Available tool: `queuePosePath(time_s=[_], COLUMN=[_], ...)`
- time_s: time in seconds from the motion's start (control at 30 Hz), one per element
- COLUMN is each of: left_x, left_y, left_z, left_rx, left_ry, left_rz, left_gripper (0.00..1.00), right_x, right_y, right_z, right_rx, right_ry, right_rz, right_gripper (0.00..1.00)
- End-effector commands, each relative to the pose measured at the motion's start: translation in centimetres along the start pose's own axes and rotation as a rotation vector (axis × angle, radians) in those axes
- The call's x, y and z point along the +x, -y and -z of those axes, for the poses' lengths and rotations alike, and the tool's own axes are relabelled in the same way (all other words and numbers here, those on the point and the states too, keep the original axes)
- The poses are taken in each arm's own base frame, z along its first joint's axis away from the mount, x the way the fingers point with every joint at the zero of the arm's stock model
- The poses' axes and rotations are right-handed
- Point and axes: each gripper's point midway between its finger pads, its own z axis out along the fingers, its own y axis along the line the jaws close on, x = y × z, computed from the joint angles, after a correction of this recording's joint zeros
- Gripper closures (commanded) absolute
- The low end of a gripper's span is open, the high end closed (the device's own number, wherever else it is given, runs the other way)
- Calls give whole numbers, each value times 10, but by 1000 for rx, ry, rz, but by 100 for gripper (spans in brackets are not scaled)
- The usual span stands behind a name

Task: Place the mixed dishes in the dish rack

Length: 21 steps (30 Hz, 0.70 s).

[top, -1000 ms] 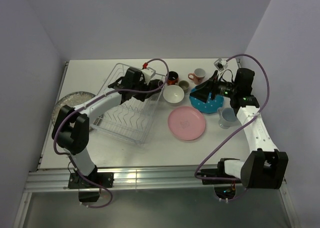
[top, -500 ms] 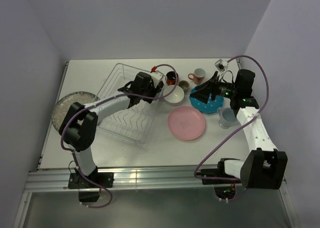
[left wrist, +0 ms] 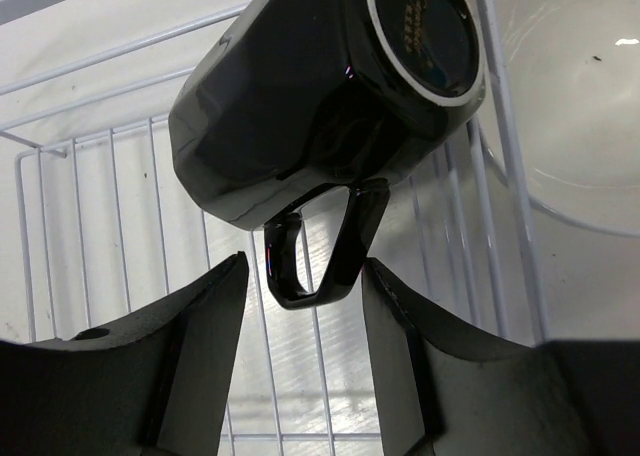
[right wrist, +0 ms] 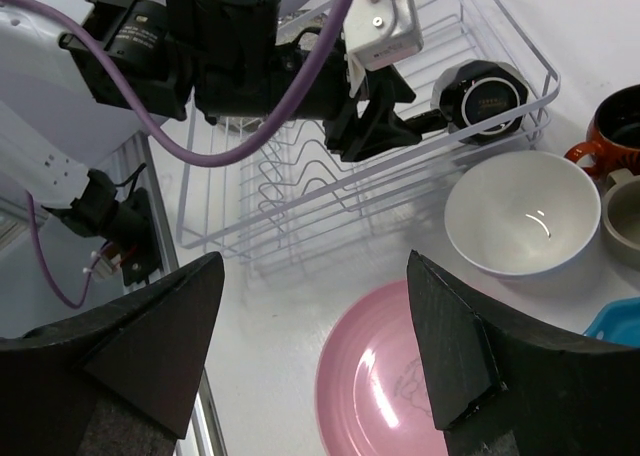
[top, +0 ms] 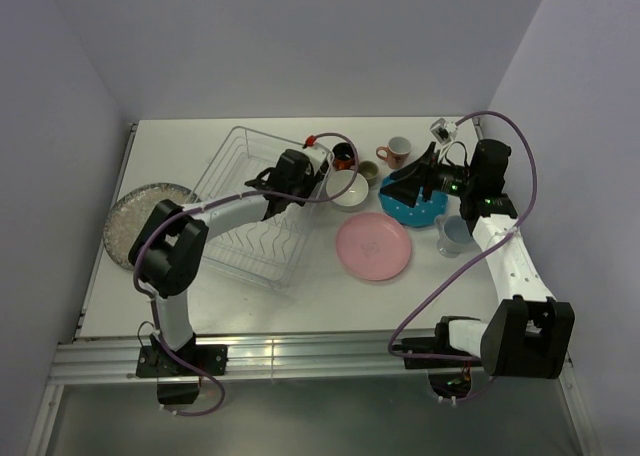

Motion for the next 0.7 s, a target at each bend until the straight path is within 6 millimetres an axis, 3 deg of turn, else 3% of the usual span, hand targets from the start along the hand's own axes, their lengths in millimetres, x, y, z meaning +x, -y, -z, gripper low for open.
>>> queuePosePath(time_s=[0.0,0.2,0.43,0.67], left_x=[-8,-7,-4,-8], left_y=[-13,-13,2,-12], left_z=[-6,-4,-4,-14], left_rx=[-87,-96,-32,-127], left_ry=[42,71,90,94], left_rz=[2,13,-17,-21], left_gripper=[45,45,44,47], right_x=[-9,-9,-8,-7], right_y=[-7,-7,-6,-6], right_z=[3,3,3,3], right_rx=[-20,-21,-24,-24], right_ry=[25,27,27,27], right_rz=[58,51,47,42], right_gripper=[19,19,18,18])
